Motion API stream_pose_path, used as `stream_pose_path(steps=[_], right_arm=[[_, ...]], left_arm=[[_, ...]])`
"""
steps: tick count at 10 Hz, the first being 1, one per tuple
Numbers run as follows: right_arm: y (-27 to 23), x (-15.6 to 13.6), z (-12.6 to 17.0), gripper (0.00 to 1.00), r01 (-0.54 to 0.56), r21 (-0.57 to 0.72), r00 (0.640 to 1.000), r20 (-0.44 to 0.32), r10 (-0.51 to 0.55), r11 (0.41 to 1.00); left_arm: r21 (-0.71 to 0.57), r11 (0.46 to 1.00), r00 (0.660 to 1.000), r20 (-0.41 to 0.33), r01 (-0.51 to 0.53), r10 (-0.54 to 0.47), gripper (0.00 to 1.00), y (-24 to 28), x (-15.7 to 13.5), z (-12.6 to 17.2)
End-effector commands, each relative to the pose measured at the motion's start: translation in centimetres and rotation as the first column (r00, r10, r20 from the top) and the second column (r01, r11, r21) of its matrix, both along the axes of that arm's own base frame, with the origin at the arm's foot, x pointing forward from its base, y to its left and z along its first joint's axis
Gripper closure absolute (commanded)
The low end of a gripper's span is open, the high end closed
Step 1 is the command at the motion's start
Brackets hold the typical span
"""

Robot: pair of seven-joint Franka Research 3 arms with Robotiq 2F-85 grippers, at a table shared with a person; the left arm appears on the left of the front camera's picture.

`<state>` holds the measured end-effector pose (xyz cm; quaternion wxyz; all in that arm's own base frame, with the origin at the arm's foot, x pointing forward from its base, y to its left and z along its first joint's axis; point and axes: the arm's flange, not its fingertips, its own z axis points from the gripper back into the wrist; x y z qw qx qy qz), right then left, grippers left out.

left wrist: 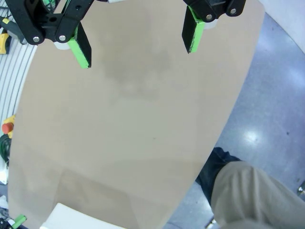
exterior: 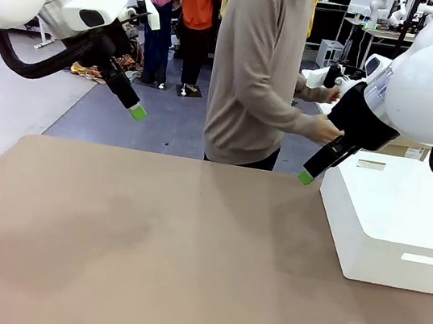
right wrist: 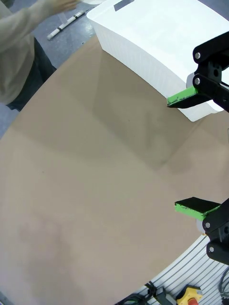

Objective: Pack the shoes into the box.
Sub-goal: Press down on the lid of the Shoes Box.

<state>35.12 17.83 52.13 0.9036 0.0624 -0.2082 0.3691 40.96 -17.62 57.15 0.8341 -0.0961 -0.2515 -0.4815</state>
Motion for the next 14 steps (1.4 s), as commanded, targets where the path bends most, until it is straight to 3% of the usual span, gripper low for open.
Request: stream_pose_path(steps=[1, 14], right_arm=[[-0.02, 0.03, -0.02, 0.00, 0.003, -0.004, 1.000, 0.001, -0.003, 1.000], [-0.02, 0.03, -0.02, 0.00, 0.003, -0.004, 1.000, 0.001, -0.003, 1.000]], left_arm=[[0.006, 1.000, 1.000, 0.011, -0.005, 0.005, 0.00, 0.13, 0.14, 0.13], [0.006, 1.000, 1.000, 0.011, -0.005, 0.005, 0.00, 0.13, 0.14, 0.13]])
